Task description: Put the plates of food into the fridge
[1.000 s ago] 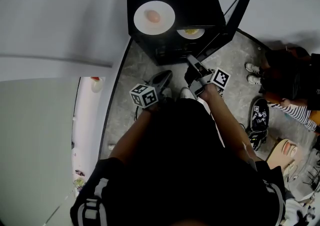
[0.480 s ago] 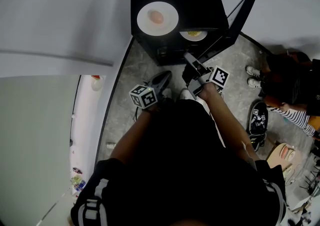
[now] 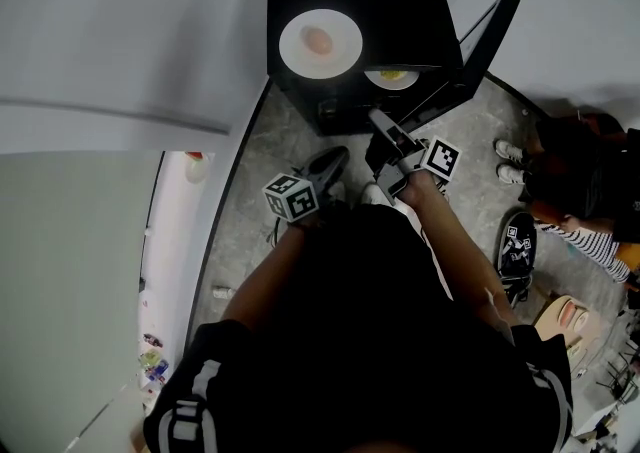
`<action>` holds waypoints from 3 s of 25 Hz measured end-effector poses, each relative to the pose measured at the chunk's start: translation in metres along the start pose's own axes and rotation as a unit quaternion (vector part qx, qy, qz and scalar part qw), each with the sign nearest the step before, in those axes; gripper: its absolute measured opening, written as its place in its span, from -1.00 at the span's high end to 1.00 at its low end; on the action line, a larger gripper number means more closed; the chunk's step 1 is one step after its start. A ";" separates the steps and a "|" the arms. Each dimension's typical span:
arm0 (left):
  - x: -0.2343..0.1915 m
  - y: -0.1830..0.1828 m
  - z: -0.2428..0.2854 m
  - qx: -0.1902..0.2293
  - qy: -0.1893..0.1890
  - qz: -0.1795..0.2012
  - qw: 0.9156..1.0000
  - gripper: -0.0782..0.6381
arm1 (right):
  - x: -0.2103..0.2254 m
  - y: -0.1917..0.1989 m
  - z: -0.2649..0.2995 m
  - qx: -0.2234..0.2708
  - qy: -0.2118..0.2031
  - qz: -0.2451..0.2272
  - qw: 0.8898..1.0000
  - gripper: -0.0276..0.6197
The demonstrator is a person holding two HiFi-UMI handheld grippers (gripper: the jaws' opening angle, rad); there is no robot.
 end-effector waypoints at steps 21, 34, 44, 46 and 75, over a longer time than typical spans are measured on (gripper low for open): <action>-0.006 -0.006 -0.007 0.011 -0.014 -0.009 1.000 0.72 | -0.033 0.006 0.039 -0.033 -0.035 -0.002 0.999 0.56; -0.005 -0.006 -0.013 0.011 -0.017 -0.010 1.000 0.72 | -0.049 0.015 0.055 -0.046 -0.042 -0.007 0.998 0.52; -0.014 -0.007 -0.015 0.012 -0.020 -0.018 1.000 0.72 | -0.051 0.017 0.069 -0.049 -0.034 -0.018 0.998 0.46; -0.015 -0.008 -0.014 0.012 -0.019 -0.019 1.000 0.72 | -0.052 0.017 0.071 -0.047 -0.034 -0.016 0.998 0.45; -0.023 -0.007 -0.020 0.017 -0.024 -0.025 0.999 0.72 | -0.050 0.013 0.090 -0.030 -0.018 0.003 0.999 0.38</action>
Point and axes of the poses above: the fingertips, and each gripper's own axes: z forward along the fingers, x to its right, y out of its underside, the point moved 3 cm from there along -z, backward along the fingers, and after that the axes turned 6 degrees about z, right-handed, at the moved point
